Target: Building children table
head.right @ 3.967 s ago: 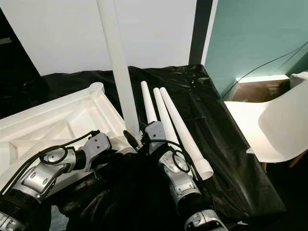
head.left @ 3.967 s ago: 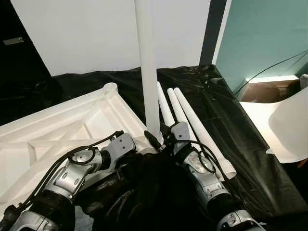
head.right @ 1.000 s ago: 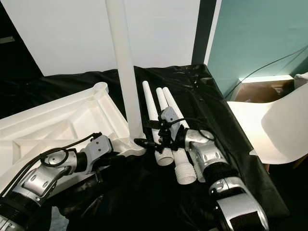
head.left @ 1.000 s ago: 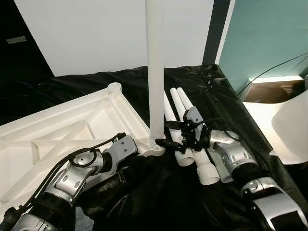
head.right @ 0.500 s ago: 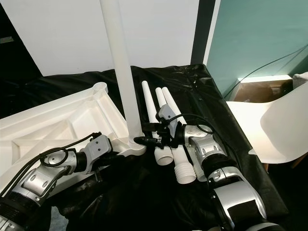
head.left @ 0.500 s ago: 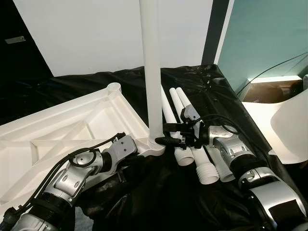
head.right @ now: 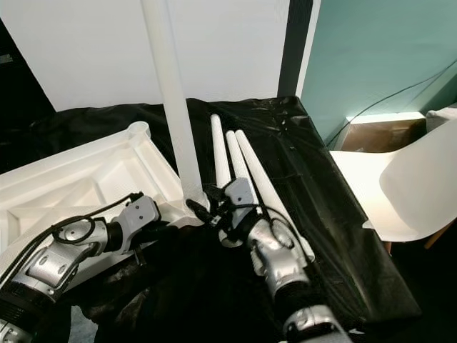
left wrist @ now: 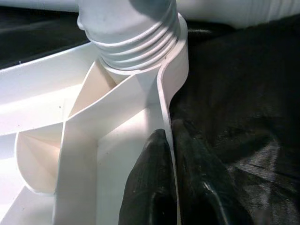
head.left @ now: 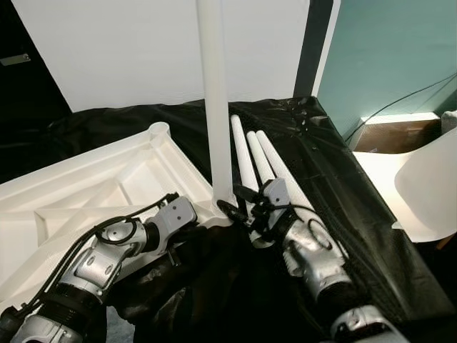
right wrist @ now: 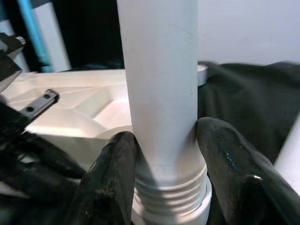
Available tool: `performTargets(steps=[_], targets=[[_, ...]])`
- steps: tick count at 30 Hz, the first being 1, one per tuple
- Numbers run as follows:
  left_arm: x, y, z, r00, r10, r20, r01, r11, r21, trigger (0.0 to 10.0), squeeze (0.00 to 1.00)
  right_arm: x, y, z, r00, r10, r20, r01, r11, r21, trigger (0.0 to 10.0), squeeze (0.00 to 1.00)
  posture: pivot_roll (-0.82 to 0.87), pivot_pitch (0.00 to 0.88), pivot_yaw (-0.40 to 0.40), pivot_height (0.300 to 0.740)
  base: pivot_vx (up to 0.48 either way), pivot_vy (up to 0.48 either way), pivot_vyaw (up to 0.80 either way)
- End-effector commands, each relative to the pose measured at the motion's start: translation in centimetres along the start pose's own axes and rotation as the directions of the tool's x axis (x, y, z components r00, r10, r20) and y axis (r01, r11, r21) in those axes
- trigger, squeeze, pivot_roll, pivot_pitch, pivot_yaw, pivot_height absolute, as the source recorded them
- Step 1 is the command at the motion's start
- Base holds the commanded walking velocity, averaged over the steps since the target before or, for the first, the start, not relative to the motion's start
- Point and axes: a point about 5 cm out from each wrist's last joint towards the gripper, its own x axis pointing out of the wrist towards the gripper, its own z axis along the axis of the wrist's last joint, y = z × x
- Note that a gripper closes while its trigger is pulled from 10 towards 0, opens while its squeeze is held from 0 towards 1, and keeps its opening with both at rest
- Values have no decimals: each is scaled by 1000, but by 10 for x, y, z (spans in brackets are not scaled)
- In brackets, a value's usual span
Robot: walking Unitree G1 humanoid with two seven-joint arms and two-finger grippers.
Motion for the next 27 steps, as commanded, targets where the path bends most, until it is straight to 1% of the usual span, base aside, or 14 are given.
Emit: performTargets(steps=[1, 7, 8, 10, 11, 12, 15, 17, 19, 21, 22, 24, 26, 27], targets=[[12, -36, -23, 970, -231, -77, 227, 973, -48, 10000, 0, -14, -37, 6, 959, -280, 34, 280, 960, 0, 0, 0, 90, 0, 20, 740, 0, 0, 0], [13, -35, -22, 969, -234, -78, 231, 972, -42, 10000, 0, -8, -41, 9, 957, -289, 33, 289, 957, 3, 0, 0, 86, 0, 22, 740, 0, 0, 0], [13, -35, -22, 969, -233, -77, 231, 972, -41, 10000, 0, -4, -40, 11, 959, -282, 32, 282, 959, -3, 3176, 0, 86, 0, 21, 740, 0, 0, 0], [14, -35, -22, 969, -233, -77, 230, 972, -41, 10000, 0, -3, -39, 12, 961, -274, 32, 274, 962, -7, 3176, 0, 86, 0, 21, 740, 0, 0, 0], [14, -35, -22, 970, -232, -76, 230, 972, -41, 10000, 0, -1, -37, 13, 963, -268, 25, 268, 963, -9, 10000, 0, 87, 0, 16, 740, 0, 0, 0], [14, -35, -22, 970, -232, -76, 230, 972, -42, 10000, 0, 0, -37, 13, 964, -264, 19, 265, 964, -11, 10000, 1000, 87, 0, 16, 740, 0, 0, 0], [14, -35, -22, 970, -232, -76, 229, 972, -43, 10000, 0, 3, -36, 15, 968, -248, 25, 248, 969, 4, 10000, 1000, 88, 0, 13, 740, 0, 0, 0], [14, -36, -23, 970, -231, -75, 228, 972, -47, 10000, 0, 8, -35, 16, 987, -162, -1, 162, 987, 21, 10000, 1000, 90, 0, 8, 740, 0, 0, 0], [14, -36, -23, 970, -232, -74, 228, 972, -48, 10000, 0, 10, -35, 15, 993, -117, -13, 118, 993, 29, 10000, 1000, 90, 0, 8, 740, 0, 0, 0], [14, -36, -23, 970, -232, -74, 228, 972, -48, 10000, 0, 10, -35, 15, 993, -117, -13, 118, 993, 29, 10000, 1000, 90, 0, 8, 740, 0, 0, 0], [14, -37, -23, 970, -232, -73, 229, 972, -50, 10000, 0, 12, -37, 16, 997, -74, -22, 75, 997, 34, 10000, 0, 91, 0, 6, 740, 0, 0, 0], [12, -40, -24, 965, -253, -64, 250, 967, -51, 10000, 0, 19, -42, 20, 997, 74, -37, -72, 997, 39, 10000, 0, 89, 0, 6, 740, 0, 0, 0], [8, -48, -25, 953, -297, -51, 295, 954, -50, 10000, 0, 25, -46, 25, 975, 216, -50, -214, 976, 44, 10000, 0, 91, 0, 8, 740, 0, 0, 0], [7, -50, -25, 949, -313, -48, 311, 949, -50, 10000, 0, 26, -46, 27, 966, 251, -53, -249, 968, 43, 10000, 0, 91, 0, 8, 740, 0, 0, 0]])
